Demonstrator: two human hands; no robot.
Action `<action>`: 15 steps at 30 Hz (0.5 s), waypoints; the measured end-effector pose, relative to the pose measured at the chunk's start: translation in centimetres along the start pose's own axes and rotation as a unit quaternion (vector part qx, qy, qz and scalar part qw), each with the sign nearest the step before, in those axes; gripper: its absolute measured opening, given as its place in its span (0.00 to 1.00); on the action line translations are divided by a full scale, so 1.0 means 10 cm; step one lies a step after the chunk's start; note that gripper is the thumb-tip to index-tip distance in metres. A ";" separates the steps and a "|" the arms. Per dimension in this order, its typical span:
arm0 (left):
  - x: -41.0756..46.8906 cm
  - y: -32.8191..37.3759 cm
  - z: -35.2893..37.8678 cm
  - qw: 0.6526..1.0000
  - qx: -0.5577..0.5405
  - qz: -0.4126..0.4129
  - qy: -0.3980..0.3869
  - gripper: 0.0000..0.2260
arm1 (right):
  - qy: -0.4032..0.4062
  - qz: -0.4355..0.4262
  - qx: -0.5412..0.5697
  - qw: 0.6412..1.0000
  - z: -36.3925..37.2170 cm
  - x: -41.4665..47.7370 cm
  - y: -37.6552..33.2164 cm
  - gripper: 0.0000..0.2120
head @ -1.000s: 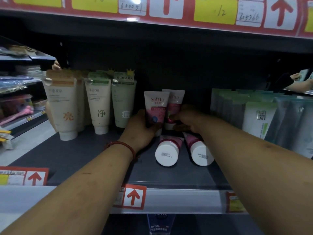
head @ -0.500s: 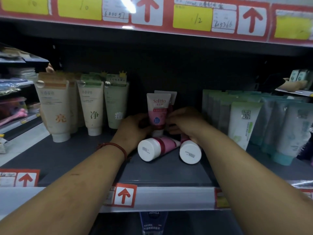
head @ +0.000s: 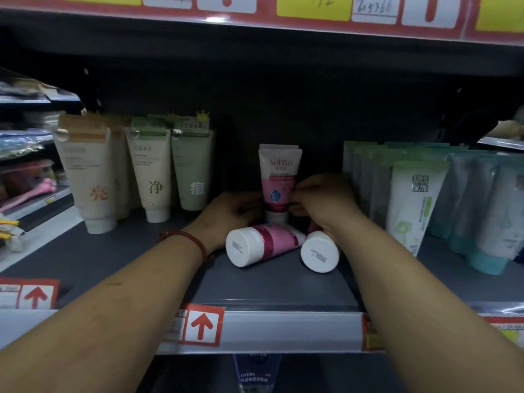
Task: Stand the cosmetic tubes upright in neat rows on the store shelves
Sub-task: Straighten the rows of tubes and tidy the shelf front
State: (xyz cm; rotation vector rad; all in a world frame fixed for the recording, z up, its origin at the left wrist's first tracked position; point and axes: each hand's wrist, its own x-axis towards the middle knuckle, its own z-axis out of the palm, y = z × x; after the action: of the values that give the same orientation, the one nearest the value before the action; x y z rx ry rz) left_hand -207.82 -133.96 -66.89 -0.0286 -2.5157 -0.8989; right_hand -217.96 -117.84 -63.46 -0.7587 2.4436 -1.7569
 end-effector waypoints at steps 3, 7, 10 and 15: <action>0.01 0.01 0.00 1.000 -0.013 -0.002 -0.013 0.13 | 0.010 -0.010 -0.012 1.000 -0.01 0.00 0.01 0.05; 0.00 0.04 -0.01 0.999 -0.016 -0.012 -0.031 0.15 | 0.012 -0.017 -0.030 0.999 -0.01 0.01 0.01 0.05; 0.01 0.02 0.00 0.999 -0.014 -0.010 -0.038 0.16 | 0.008 -0.012 -0.037 0.999 0.01 0.04 0.02 0.04; -0.02 0.19 -0.07 0.997 0.031 -0.059 -0.049 0.14 | -0.029 0.040 -0.033 0.998 0.01 0.09 -0.07 0.04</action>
State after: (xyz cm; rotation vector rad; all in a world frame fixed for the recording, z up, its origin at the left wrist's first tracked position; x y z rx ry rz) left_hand -207.07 -132.88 -65.37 0.0991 -2.6578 -0.8842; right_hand -218.46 -118.41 -62.66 -0.6961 2.4696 -1.6114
